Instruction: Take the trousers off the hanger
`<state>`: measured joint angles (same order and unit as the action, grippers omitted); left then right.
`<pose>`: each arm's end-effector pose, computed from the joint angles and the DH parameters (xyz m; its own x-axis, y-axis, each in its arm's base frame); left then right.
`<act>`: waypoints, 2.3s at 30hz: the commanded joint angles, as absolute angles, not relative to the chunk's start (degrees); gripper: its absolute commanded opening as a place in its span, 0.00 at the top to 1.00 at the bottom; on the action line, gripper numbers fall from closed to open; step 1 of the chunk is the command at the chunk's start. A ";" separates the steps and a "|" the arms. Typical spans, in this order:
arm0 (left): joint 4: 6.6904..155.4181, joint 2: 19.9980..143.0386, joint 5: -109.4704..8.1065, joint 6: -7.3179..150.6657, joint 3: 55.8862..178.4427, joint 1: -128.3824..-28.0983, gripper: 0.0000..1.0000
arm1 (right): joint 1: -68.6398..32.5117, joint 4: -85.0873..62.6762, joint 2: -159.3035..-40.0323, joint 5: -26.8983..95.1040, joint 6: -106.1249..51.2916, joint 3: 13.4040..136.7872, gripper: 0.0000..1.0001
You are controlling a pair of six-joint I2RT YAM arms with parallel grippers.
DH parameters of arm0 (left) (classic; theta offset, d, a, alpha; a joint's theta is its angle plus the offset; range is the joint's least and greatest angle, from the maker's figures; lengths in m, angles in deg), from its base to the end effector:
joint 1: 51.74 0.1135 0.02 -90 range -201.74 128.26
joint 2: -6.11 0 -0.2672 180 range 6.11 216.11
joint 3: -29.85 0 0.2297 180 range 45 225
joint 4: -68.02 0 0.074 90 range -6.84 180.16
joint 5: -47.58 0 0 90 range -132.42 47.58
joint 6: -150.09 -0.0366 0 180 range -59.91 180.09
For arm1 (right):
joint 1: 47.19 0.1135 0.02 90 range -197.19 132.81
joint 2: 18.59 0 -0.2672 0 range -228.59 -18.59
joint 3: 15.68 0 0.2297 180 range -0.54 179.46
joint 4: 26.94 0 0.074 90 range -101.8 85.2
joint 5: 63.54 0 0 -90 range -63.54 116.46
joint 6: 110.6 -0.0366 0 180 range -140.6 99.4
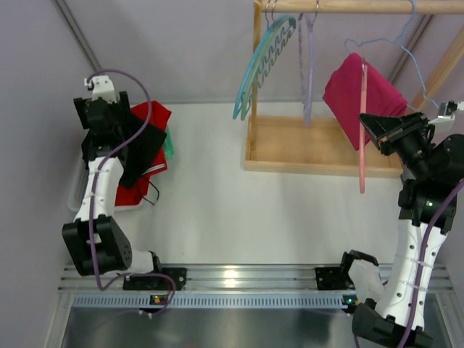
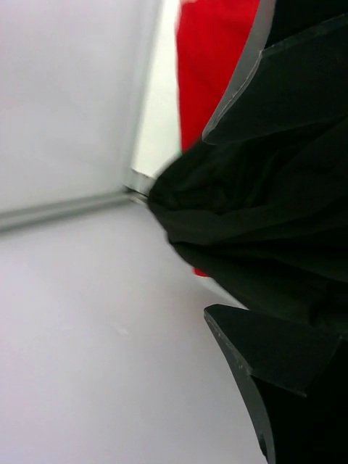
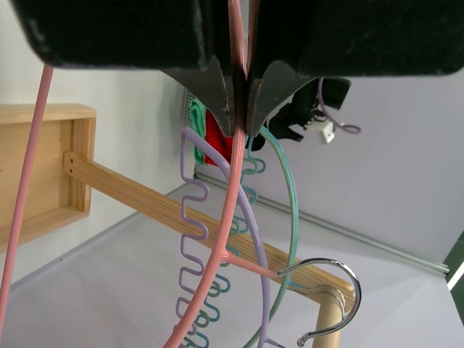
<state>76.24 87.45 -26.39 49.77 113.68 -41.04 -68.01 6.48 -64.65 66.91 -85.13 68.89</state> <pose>0.3105 0.0690 0.3767 -0.1769 0.1418 -0.9740 -0.4236 0.8823 0.2054 0.1167 -0.0190 0.4580 -0.2655 0.8360 -0.4803 -0.2183 0.4331 0.8745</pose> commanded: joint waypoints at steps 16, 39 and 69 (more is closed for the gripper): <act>76.13 63.77 -53.05 64.75 117.68 -41.28 0.02 | -63.02 -6.96 -73.25 67.77 -101.19 78.29 1.00; 76.30 57.88 -62.55 69.67 115.40 -41.37 0.02 | -55.81 -22.70 -96.89 61.09 -105.51 93.50 1.00; 102.65 70.79 -63.96 66.43 127.96 -45.48 0.02 | -55.19 -4.78 -86.79 54.59 -86.89 88.67 0.18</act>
